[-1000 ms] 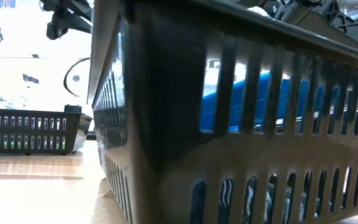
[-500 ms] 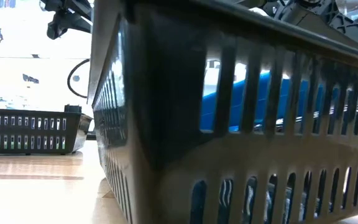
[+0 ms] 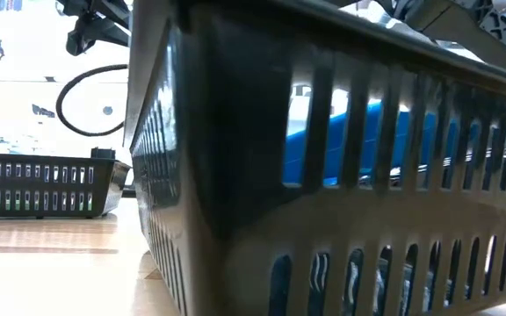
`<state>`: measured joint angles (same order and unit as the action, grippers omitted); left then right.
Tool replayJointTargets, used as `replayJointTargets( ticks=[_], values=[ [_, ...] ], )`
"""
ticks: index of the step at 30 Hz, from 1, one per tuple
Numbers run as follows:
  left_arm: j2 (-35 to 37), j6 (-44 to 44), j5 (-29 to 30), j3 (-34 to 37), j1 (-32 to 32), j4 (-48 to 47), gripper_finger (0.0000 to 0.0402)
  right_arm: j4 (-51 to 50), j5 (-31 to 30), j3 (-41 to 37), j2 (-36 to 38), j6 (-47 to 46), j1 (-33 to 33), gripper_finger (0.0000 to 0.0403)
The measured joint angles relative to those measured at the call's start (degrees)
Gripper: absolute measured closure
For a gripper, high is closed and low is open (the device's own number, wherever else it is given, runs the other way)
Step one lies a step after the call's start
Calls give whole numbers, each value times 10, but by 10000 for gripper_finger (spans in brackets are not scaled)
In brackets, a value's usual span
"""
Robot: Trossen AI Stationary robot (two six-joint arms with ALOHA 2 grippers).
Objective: Pick & Place School Supplies
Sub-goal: Put the green eraser into the left black bin
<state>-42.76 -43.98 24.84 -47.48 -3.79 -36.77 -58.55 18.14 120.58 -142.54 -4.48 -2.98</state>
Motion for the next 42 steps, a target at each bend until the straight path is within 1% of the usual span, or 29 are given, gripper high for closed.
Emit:
replayJointTargets(
  ticks=[3, 6, 10, 13, 17, 21, 22, 24, 27, 31, 36, 39, 42],
  values=[
    [0, 0, 0, 0, 0, 0, 303, -9, 5, -1, 4, -1, 6, 349],
    [0, 0, 0, 0, 0, 0, 303, -26, 9, -4, 25, 12, 14, 349],
    [0, 0, -1, 0, 0, 1, 303, -23, 7, 0, 96, 56, 31, 349],
    [0, 0, -2, 0, 0, 2, 303, -7, -5, 0, 122, 120, 44, 349],
    [0, 1, -1, 0, 0, 5, 303, -11, -3, 0, 113, 217, 60, 349],
    [0, 2, -1, 0, 0, 5, 303, -65, -2, -1, 76, 307, 71, 342],
    [0, 2, -1, 0, 0, 5, 303, -81, 2, -3, 66, 313, 75, 338],
    [0, 2, 0, 0, 0, 5, 303, -70, 18, -4, 54, 296, 83, 328],
    [0, 13, 1, 0, 0, 5, 303, -69, 20, 0, 56, 303, 91, 302],
    [0, 15, 1, 0, 0, 5, 303, -67, 13, -2, 57, 302, 97, 255],
    [0, 15, 0, 0, 0, 5, 303, -64, 13, -1, 59, 306, 89, 196],
    [0, 15, 0, 0, 0, 5, 303, -42, 14, -1, 59, 320, 80, 178],
    [0, 15, 0, 0, 0, 5, 303, -14, 14, -1, 59, 324, 70, 175]
  ],
)
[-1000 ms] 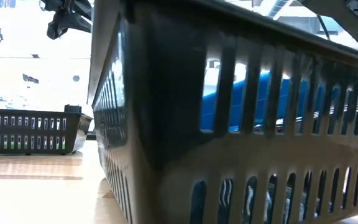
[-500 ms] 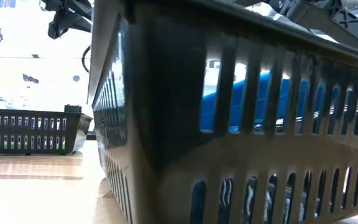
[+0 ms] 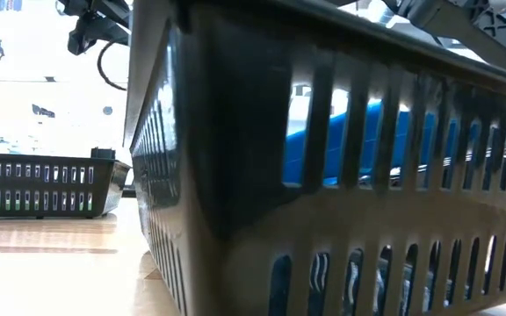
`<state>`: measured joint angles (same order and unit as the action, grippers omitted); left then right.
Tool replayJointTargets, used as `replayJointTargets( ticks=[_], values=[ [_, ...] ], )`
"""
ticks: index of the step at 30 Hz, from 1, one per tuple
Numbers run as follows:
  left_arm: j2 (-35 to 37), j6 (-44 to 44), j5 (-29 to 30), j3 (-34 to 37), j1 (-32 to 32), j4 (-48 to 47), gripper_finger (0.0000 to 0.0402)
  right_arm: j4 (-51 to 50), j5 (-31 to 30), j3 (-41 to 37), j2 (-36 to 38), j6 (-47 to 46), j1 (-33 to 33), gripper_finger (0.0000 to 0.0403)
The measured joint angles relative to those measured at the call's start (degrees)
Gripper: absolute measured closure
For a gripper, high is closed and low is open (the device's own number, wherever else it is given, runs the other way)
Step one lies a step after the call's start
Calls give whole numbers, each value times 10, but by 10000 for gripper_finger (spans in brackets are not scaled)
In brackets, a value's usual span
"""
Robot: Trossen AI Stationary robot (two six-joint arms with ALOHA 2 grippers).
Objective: Pick & Place School Supplies
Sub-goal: Put the green eraser into the left black bin
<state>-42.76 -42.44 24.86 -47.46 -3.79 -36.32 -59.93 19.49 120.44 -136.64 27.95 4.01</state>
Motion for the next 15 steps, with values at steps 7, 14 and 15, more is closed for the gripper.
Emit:
replayJointTargets(
  ticks=[7, 14, 15],
  values=[
    [0, 1, 0, 0, 0, 0, 303, 8, 0, 0, -29, 1, -9, 193],
    [0, 2, 0, 0, 0, 0, 303, 23, -3, 0, -53, 1, -1, 208],
    [0, 2, 0, 0, 0, 0, 303, 24, -5, 0, -52, 1, -1, 210]
  ],
)
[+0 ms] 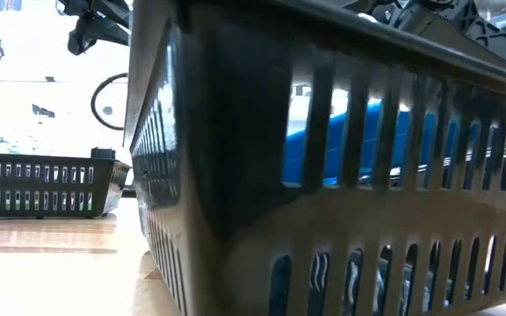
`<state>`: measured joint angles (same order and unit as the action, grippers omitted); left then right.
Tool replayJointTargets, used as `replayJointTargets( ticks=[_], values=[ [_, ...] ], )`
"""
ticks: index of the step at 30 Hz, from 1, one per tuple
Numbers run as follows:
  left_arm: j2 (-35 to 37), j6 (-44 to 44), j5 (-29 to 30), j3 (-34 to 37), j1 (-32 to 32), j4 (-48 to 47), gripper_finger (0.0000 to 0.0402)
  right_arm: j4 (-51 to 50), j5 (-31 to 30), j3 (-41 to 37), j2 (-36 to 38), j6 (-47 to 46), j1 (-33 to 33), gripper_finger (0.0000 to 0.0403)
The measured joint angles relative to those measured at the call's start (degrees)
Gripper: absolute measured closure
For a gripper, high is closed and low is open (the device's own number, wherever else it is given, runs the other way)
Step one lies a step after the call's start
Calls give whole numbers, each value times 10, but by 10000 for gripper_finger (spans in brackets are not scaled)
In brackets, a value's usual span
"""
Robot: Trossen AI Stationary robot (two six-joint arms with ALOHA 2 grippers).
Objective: Pick & Place School Supplies
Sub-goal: Put the green eraser into the left black bin
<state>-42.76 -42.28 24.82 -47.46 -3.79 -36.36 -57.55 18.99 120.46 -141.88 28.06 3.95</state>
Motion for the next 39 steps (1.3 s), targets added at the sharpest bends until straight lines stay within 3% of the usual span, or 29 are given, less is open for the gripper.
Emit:
replayJointTargets(
  ticks=[11, 17, 25, 30, 39],
  values=[
    [-2, 5, -2, 0, 0, -1, 303, 14, -34, 0, 0, 4, 5, 270],
    [-2, 5, -1, 0, 0, -1, 303, 18, -56, 0, 0, 4, 6, 380],
    [-2, 5, 1, 0, 0, -2, 303, -9, -33, 0, 9, -18, 5, 382],
    [-2, 3, 0, 0, 0, 0, 303, -87, -8, 40, 28, -51, -1, 382],
    [-2, 3, 0, 0, 0, 0, 303, -80, 23, 125, 60, -113, -17, 382]
  ],
)
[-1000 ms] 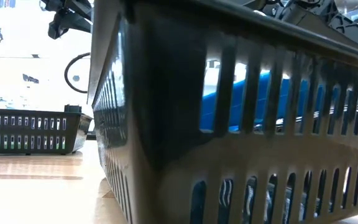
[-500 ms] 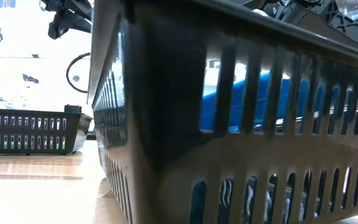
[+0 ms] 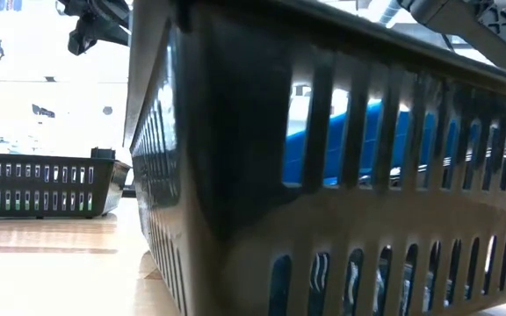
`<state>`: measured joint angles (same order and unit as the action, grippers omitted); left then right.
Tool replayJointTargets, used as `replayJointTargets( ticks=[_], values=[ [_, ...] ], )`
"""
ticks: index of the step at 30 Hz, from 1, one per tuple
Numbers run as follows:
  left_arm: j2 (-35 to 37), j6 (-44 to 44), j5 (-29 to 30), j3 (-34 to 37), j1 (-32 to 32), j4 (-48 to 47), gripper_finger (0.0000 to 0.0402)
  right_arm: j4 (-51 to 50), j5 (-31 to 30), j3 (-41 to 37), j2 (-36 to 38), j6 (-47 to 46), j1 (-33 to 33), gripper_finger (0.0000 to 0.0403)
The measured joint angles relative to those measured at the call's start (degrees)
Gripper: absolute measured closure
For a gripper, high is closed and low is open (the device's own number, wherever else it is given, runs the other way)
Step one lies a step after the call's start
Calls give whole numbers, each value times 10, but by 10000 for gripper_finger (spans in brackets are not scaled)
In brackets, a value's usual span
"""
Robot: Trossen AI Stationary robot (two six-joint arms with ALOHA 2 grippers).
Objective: Pick & Place School Supplies
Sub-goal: Put the green eraser into the left black bin
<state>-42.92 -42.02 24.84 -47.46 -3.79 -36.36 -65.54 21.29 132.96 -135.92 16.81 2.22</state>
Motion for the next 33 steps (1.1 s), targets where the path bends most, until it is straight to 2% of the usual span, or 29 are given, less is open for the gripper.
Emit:
replayJointTargets(
  ticks=[7, 12, 19, 22, 30, 33],
  values=[
    [0, 0, 0, 0, 0, 0, 303, 93, 18, 11, -3, -49, -9, 382],
    [0, 0, 0, 0, 0, 0, 303, 125, 33, 10, -14, -69, -15, 382],
    [0, -2, 0, 0, 0, 1, 303, 230, 63, 12, -37, -115, -19, 382],
    [0, -2, 0, 0, 0, 2, 303, 239, 86, 8, -44, -135, -20, 382],
    [0, -2, 19, 0, 10, 5, 303, 326, 94, 8, -81, -173, -33, 382],
    [0, -3, 21, 0, 14, 6, 303, 326, 103, 8, -97, -191, -35, 382]
  ],
)
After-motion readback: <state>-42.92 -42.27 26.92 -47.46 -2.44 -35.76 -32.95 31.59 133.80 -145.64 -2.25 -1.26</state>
